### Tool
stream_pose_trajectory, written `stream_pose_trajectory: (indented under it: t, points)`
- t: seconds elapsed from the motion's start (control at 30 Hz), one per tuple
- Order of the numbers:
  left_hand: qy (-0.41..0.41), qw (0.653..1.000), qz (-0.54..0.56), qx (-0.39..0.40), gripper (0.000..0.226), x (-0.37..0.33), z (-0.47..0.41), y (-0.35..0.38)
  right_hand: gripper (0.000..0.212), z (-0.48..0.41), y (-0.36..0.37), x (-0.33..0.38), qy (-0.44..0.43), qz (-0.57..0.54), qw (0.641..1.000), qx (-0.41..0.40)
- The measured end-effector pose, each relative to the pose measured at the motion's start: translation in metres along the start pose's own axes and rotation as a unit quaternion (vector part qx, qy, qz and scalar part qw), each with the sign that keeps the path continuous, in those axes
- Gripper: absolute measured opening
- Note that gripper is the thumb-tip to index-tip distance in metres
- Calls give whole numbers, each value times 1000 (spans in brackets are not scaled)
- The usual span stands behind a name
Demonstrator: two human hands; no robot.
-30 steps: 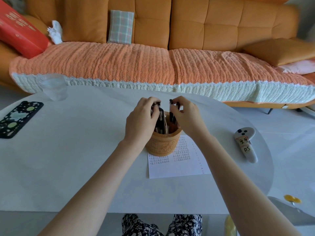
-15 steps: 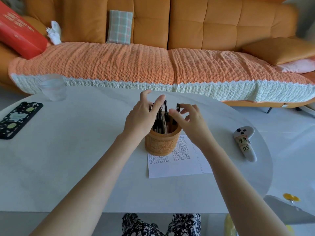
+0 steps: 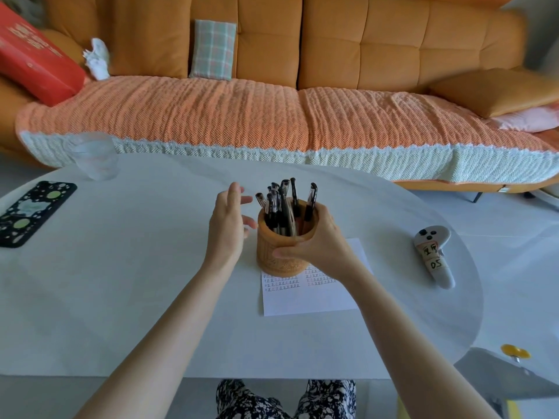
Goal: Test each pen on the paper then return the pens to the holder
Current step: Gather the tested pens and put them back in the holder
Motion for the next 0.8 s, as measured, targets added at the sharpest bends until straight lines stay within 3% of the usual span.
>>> stream_pose_trajectory:
  t: [0.1, 0.23, 0.33, 0.43, 0.53, 0.8]
  points:
    - [-23, 999, -42, -4, 17, 28, 6, -1, 97, -8, -5, 2, -10, -11, 1000, -15]
    - [62, 978, -189, 68, 21, 58, 32, 5, 100, -30, -15, 4, -19, -20, 999, -42]
    - [158, 932, -301, 126, 28, 71, 48, 15, 100, -47, -19, 5, -22, -12, 998, -55]
    - [233, 879, -386, 152, 52, 79, 51, 22, 98, -63, -20, 2, -18, -4, 998, -62]
    - [267, 855, -411, 171, 70, 89, 50, 23, 101, -72, -18, -2, -2, -1, 998, -57]
    - [292, 843, -414, 180, 70, 91, 47, 19, 102, -81, -19, -5, 9, 3, 999, -43]
Point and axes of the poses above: each hand's wrist, its own z-axis away from the middle knuckle, its own y-axis out of the palm, x = y × z, the point moved 2 cm from there along -z, towards the middle knuckle, and after that the axes turned 12 degrees about -z, right-handed, at the moved point
